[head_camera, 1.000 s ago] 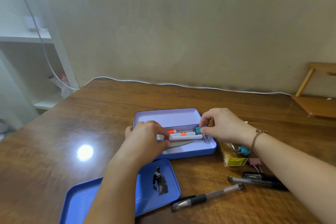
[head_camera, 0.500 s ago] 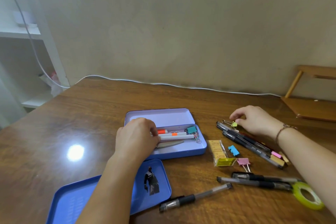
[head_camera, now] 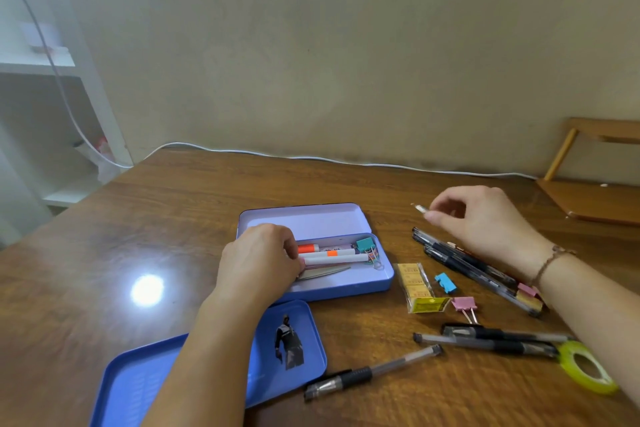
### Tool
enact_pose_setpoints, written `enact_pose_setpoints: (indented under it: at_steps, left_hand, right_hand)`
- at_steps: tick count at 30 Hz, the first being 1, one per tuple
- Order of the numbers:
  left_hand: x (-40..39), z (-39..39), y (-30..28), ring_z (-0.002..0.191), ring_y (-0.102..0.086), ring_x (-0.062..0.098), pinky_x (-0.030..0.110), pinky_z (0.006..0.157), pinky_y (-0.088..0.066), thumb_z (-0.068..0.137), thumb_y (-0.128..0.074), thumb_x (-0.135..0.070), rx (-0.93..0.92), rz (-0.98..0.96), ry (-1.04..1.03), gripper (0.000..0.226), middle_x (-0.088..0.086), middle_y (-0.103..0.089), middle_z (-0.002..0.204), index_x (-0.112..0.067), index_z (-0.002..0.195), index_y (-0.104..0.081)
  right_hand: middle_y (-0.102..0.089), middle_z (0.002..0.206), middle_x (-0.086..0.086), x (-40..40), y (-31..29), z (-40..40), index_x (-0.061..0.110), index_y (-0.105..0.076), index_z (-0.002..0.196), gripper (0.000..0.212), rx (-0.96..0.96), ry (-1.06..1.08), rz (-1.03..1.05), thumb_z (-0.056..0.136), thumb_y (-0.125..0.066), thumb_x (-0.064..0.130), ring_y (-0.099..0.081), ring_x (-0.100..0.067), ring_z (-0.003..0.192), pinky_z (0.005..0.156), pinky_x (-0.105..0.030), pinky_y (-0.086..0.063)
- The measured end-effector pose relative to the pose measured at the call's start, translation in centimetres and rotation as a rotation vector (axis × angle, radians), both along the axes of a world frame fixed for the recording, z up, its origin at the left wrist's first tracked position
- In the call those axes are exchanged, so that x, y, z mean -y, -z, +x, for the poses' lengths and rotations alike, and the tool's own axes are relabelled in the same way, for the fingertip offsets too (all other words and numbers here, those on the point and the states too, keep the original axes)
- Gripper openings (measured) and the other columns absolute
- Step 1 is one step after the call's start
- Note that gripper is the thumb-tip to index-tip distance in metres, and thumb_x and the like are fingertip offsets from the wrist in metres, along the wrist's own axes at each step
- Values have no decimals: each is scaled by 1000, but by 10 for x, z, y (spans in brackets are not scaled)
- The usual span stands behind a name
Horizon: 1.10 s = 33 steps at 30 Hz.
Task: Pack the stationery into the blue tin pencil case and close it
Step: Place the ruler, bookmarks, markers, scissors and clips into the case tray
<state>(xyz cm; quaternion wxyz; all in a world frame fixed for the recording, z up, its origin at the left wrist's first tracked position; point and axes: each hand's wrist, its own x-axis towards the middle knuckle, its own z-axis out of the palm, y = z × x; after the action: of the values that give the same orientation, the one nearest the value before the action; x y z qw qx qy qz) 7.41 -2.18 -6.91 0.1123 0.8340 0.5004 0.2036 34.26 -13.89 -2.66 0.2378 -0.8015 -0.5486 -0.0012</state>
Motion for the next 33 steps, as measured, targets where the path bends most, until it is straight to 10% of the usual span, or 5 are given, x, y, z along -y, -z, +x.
enact_pose_setpoints:
  at_steps: [10,18,28,33]
  left_hand:
    - [1,0,-1,81,-54,14,29,68,-45,79,-71,-36,-2,-7,-6,11,-8,-65,86,-29,72,-66]
    - [0,0,0,86,-60,16,31,72,-49,80,-71,-35,5,-14,-3,10,-8,-65,86,-29,73,-67]
    - [-2,-1,1,88,-60,17,31,73,-49,80,-71,-35,8,-16,-1,9,-8,-67,88,-29,74,-68]
    - [-2,0,1,86,-60,16,30,70,-50,79,-72,-35,9,-28,6,10,-8,-67,86,-29,73,-68]
  right_hand:
    - [-65,92,12,7,14,-99,34,-64,95,31,359,-118,-77,86,-50,60,-57,-10,87,61,-27,-37]
    - [-61,84,14,-6,7,-90,32,-66,84,27,246,-113,-270,84,-58,58,-53,-7,78,53,-23,-35]
    - [-56,96,9,-3,6,-67,30,-71,96,30,86,-283,-395,93,-49,49,-55,-7,85,79,-38,-50]
    - [-57,90,20,2,-9,-49,40,-65,98,10,-13,-287,-210,91,-59,37,-52,5,78,72,-22,-40]
